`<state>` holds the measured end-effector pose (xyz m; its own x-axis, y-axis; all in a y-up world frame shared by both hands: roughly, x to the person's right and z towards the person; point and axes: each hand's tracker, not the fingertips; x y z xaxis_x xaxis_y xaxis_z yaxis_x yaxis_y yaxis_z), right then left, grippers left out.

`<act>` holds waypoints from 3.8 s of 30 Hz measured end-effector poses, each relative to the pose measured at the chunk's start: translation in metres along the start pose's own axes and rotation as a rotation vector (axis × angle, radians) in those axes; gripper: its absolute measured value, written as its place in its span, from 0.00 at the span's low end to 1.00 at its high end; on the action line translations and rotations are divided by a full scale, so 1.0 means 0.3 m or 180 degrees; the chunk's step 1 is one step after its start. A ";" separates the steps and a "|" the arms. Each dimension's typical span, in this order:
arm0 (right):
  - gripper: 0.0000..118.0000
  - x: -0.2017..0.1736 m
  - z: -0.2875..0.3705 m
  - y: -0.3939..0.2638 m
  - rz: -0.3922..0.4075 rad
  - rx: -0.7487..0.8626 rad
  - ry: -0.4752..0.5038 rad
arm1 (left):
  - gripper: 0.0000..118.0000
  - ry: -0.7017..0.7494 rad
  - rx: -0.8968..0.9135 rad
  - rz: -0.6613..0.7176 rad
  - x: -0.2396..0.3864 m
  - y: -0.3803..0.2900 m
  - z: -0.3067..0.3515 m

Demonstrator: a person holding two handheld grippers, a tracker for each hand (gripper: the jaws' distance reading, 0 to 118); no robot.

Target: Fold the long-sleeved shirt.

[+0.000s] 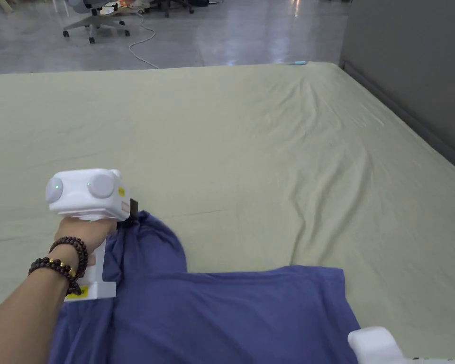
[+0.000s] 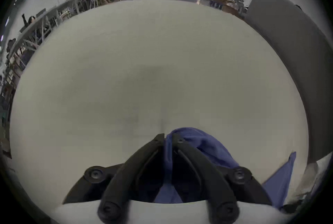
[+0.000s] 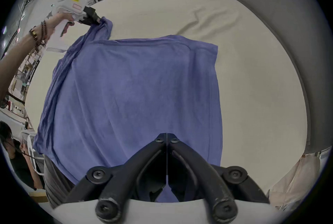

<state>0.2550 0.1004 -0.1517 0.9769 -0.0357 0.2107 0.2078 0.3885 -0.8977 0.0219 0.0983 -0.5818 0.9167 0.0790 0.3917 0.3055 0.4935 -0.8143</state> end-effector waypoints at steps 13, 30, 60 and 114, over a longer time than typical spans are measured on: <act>0.00 -0.079 0.174 -0.099 0.0161 0.0353 0.0088 | 0.03 0.0050 0.0785 0.0236 0.063 -0.633 0.671; 0.00 -0.133 0.321 -0.228 0.0190 0.0602 0.0083 | 0.98 -0.0270 0.0999 0.0597 -0.001 -1.078 0.708; 0.00 0.023 0.119 0.052 0.0122 0.0439 -0.0126 | 0.07 0.0162 0.0072 0.0412 -0.125 -0.686 0.420; 0.11 0.099 0.125 -0.411 -0.0029 -0.0458 -0.0388 | 0.15 -0.0387 -0.0322 0.0132 -0.177 -1.392 0.827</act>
<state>0.2566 0.0859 -0.0203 0.9635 0.0767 0.2565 0.2301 0.2526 -0.9398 -0.2184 0.1030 -0.1564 0.8929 0.2048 0.4009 0.2980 0.3985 -0.8674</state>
